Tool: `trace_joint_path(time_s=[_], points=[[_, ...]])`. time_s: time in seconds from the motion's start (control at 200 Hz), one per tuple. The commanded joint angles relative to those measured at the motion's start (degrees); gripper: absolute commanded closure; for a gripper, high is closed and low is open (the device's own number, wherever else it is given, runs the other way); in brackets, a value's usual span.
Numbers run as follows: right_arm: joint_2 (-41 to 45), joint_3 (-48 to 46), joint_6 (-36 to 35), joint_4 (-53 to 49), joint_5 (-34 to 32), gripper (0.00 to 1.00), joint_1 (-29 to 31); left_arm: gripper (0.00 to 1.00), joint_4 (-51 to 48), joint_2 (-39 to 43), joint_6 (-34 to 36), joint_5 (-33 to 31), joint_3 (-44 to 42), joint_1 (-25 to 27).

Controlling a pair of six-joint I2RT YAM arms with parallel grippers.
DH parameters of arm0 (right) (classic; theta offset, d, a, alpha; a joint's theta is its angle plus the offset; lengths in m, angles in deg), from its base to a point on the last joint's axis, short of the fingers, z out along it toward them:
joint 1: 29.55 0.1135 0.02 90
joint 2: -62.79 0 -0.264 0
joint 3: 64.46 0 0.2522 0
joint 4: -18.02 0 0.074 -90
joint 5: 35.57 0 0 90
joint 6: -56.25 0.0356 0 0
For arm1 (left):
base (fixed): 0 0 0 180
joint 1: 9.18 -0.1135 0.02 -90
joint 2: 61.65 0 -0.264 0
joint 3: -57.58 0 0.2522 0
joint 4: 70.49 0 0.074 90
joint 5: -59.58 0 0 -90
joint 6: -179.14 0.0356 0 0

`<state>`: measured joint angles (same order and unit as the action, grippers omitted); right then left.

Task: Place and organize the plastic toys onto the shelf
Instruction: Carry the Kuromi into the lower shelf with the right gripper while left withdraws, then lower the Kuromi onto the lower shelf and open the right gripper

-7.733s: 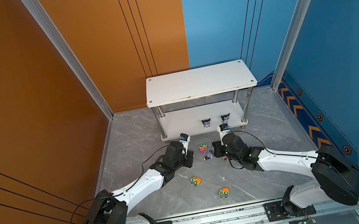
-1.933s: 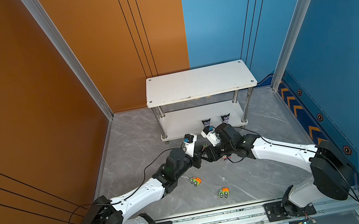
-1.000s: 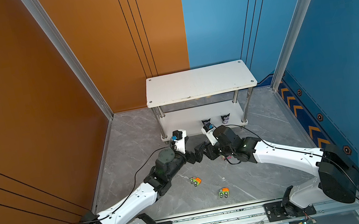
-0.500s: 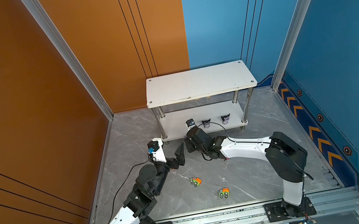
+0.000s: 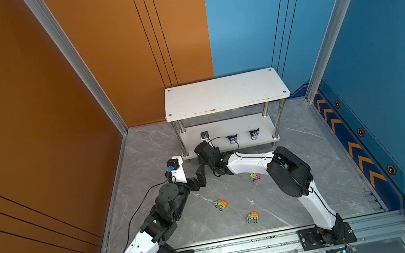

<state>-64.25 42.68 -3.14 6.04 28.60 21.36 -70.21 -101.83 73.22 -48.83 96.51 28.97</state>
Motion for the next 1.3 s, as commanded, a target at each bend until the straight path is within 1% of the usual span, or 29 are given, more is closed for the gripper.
trace_joint_path(time_s=[0.0, 0.33, 0.511, 0.591, 0.711, 0.776, 0.836, 0.951, 1.041, 1.292], points=[[-1.0, 2.69, 2.35, -2.72, -2.06, 0.96, -0.38, 0.02, -0.79, 0.45, -0.39, 1.87, -0.59, -0.88], [-3.02, 3.95, 2.96, -4.54, -2.53, 0.93, -0.39, 0.02, -0.86, 0.43, -1.15, 2.42, -0.56, -1.63], [-4.0, 4.18, 3.2, -5.21, -2.74, 0.88, -0.52, 0.02, -1.22, 0.55, -1.47, 2.88, -0.31, -1.82], [-4.22, 4.07, 3.31, -5.43, -2.82, 0.81, -0.65, 0.02, -1.3, 0.63, -1.48, 2.86, -0.38, -1.86], [-4.2, 4.12, 3.32, -5.56, -2.69, 0.63, -0.74, 0.02, -1.45, 0.7, -1.65, 2.89, -0.34, -1.97], [-4.07, 4.15, 3.27, -5.63, -2.71, 0.6, -0.81, 0.02, -1.4, 0.63, -1.66, 2.94, -0.29, -1.95], [-3.94, 4.09, 3.23, -5.65, -2.95, 0.61, -0.78, 0.02, -1.61, 0.71, -1.66, 2.97, -0.14, -1.96], [-3.69, 3.82, 3.23, -5.34, -2.72, 0.7, -1.06, 0.02, -1.65, 0.84, -1.8, 2.97, -0.13, -1.94], [-3.49, 3.56, 3.1, -5.47, -2.48, 0.75, -1.13, 0.02, -1.75, 0.98, -1.92, 3.05, -0.25, -2.03], [-1.85, 1.24, 3.05, -4.6, -3.1, 0.79, -1.51, 0.02, -1.65, 0.64, -2.51, 3.3, -0.14, -2.03]])
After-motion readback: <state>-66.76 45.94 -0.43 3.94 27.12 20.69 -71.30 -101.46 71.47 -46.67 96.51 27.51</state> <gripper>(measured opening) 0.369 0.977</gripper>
